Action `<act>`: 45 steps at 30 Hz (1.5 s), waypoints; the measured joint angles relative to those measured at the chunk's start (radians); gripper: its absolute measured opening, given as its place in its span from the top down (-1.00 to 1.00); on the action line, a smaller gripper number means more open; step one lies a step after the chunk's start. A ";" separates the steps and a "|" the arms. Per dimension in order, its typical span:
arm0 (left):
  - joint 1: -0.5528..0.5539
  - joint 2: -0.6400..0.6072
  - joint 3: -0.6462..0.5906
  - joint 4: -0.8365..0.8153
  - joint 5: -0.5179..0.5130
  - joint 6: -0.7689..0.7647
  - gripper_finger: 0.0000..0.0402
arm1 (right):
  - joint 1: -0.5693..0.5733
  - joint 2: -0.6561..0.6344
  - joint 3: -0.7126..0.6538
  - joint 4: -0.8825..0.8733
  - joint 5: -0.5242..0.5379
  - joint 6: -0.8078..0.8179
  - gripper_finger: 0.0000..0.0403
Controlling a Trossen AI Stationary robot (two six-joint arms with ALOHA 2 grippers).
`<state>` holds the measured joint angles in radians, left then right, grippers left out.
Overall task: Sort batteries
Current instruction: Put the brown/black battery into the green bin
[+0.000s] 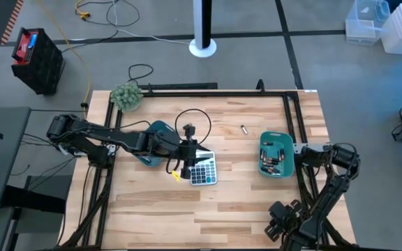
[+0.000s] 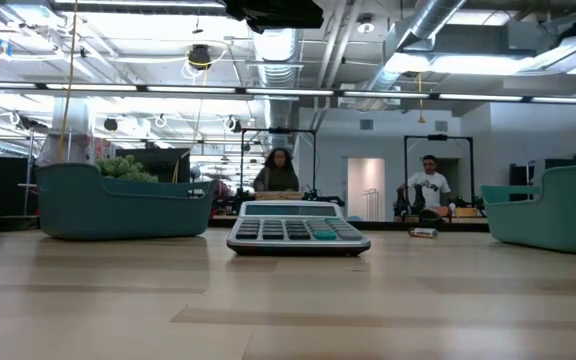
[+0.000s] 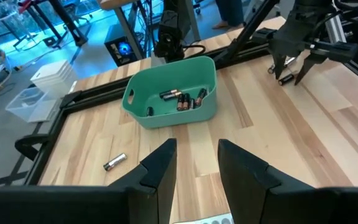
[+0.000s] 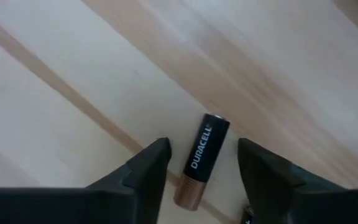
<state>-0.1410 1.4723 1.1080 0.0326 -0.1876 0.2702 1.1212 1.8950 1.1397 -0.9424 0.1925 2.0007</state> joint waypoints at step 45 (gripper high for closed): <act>0.000 0.000 0.000 -0.020 0.000 0.011 0.45 | 0.016 -0.382 0.076 -0.167 0.964 -0.500 0.88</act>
<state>-0.1406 1.4727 1.1080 0.0130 -0.1875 0.2810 1.1369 1.5129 1.2161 -1.1090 1.1568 1.5006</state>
